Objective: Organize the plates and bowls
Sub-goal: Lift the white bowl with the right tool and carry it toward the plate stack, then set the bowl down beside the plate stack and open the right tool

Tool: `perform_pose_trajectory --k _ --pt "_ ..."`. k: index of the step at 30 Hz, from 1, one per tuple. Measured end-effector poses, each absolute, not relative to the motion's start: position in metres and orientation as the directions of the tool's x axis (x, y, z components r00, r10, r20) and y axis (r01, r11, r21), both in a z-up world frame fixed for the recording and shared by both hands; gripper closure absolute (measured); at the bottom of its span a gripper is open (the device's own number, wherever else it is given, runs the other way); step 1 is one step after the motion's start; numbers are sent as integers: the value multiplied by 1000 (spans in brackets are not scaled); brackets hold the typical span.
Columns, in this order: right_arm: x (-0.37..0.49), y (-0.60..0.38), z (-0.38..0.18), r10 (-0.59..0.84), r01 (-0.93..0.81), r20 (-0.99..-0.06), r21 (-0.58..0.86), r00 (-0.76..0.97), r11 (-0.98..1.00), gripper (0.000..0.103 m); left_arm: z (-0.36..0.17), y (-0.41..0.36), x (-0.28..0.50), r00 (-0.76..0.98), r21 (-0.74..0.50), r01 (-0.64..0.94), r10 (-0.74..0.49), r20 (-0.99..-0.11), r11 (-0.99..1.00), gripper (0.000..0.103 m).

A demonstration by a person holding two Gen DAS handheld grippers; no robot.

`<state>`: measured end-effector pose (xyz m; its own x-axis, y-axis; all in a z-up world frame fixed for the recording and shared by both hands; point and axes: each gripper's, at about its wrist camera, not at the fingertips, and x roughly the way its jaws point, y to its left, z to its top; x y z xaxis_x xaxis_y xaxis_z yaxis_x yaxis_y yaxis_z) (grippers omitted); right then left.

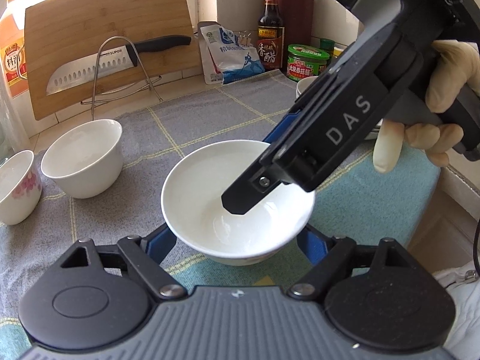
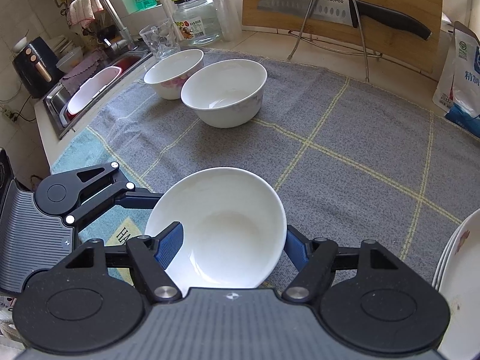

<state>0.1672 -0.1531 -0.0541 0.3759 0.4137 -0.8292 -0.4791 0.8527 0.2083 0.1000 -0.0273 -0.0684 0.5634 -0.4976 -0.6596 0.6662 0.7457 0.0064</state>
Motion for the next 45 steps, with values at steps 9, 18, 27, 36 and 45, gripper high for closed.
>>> perform_pose_trajectory --k 9,18,27,36,45 --pt "168 -151 -55 420 -503 -823 196 383 842 16 -69 -27 101 562 10 671 -500 -659 741 13" --pt "172 -146 -48 378 -514 -824 126 422 848 3 -65 -12 94 567 -16 647 -495 -658 762 10" --pt "177 -128 -38 310 -553 -825 -4 473 833 0 -57 19 91 611 3 595 -449 -652 804 9" --pt "190 -102 -28 292 -590 -806 -86 515 803 0 -53 50 112 703 51 490 -360 -613 870 9" --pt "222 -82 -23 269 -580 -812 -103 519 808 0 -58 65 147 742 80 450 -323 -588 889 9"
